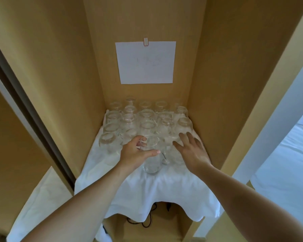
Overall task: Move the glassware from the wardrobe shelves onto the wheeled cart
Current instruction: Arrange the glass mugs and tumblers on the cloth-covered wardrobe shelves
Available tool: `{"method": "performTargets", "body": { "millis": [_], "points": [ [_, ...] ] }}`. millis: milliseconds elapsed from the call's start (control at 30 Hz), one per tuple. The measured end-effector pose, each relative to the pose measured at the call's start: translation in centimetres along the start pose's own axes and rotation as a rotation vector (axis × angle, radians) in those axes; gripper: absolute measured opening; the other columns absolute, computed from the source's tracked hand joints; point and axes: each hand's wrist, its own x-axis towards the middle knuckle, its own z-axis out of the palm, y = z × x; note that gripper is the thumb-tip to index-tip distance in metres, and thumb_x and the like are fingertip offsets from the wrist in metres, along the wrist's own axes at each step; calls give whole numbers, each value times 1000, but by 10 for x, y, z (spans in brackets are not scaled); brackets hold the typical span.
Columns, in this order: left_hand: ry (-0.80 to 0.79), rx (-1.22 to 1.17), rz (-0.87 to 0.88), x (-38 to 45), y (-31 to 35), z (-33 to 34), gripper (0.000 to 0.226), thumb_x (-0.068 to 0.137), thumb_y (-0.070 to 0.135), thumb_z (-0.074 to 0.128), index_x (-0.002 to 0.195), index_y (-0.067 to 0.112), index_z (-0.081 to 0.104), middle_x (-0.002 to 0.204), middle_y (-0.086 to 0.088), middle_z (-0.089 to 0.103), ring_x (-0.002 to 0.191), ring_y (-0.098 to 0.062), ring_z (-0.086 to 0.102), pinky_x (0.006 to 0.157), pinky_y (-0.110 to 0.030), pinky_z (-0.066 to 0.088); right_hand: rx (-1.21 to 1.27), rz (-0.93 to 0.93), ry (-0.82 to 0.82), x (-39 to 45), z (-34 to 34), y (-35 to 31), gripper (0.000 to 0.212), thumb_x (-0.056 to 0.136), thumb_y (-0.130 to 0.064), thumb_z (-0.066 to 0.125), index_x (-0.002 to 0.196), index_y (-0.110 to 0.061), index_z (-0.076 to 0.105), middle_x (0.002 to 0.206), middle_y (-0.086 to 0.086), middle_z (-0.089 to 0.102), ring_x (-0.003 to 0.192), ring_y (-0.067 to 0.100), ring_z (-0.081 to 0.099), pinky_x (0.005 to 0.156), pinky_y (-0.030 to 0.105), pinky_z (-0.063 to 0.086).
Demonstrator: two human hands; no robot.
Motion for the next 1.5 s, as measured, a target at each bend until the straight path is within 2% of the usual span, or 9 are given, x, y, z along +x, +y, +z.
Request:
{"method": "performTargets", "body": {
  "millis": [133,300,433,700,833,1033,1167,1333,1500],
  "points": [
    [-8,-1,-8,3,-9,-5,70,40,61,93,101,37,66,102,11,68,95,-9,67,91,-35,57,150,101,15,2,12,-14,115,75,20,54,160,-24,-11,166,9,-19,155,32,-14,123,35,16],
    [2,-5,-23,5,-17,-13,73,37,64,91,101,38,67,103,12,68,95,-8,66,89,-31,56,256,214,-127,10,12,-20,111,78,6,63,159,-16,-9,168,8,-13,155,31,-15,121,32,25],
    [1,-5,-36,6,-19,-17,72,37,64,91,100,40,66,103,11,67,95,-10,67,88,-31,56,262,211,-185,10,11,-18,114,75,-12,66,160,-20,-10,167,3,-17,154,28,-18,127,42,9],
    [2,-69,12,7,6,-28,74,39,65,90,101,32,66,103,6,67,98,-11,66,88,-34,56,969,525,156,6,-41,-26,56,91,-28,65,145,-31,51,155,-7,41,143,16,38,111,40,42],
    [27,-146,48,12,39,-38,76,38,67,89,101,31,67,103,2,69,96,-15,69,81,-37,58,1331,564,160,5,-75,-37,20,94,-47,61,110,-39,69,109,-20,65,103,6,61,69,18,42],
    [16,-282,114,11,78,-44,69,46,54,93,100,21,66,101,2,73,90,-18,75,76,-43,61,1958,523,-179,15,-92,-54,52,89,-53,70,123,-13,68,122,21,68,111,42,67,95,59,55],
    [3,-331,124,7,80,-49,75,48,47,95,108,13,65,108,-4,74,94,-22,75,88,-52,60,2297,345,-321,14,-90,-57,42,83,-28,82,117,-4,72,113,26,65,110,47,65,93,63,53],
    [-6,-247,112,6,59,-60,82,45,49,97,117,32,62,120,5,65,114,-19,64,92,-40,57,2207,398,-214,20,-96,-46,59,88,-10,77,140,-2,51,139,26,55,118,44,63,98,63,51],
    [99,-33,90,11,37,-64,75,63,70,80,126,32,61,121,12,61,116,-15,59,92,-33,52,1720,518,-100,17,-118,-8,75,59,-17,96,126,-26,63,132,8,64,105,31,70,79,44,62]
  ]
}}
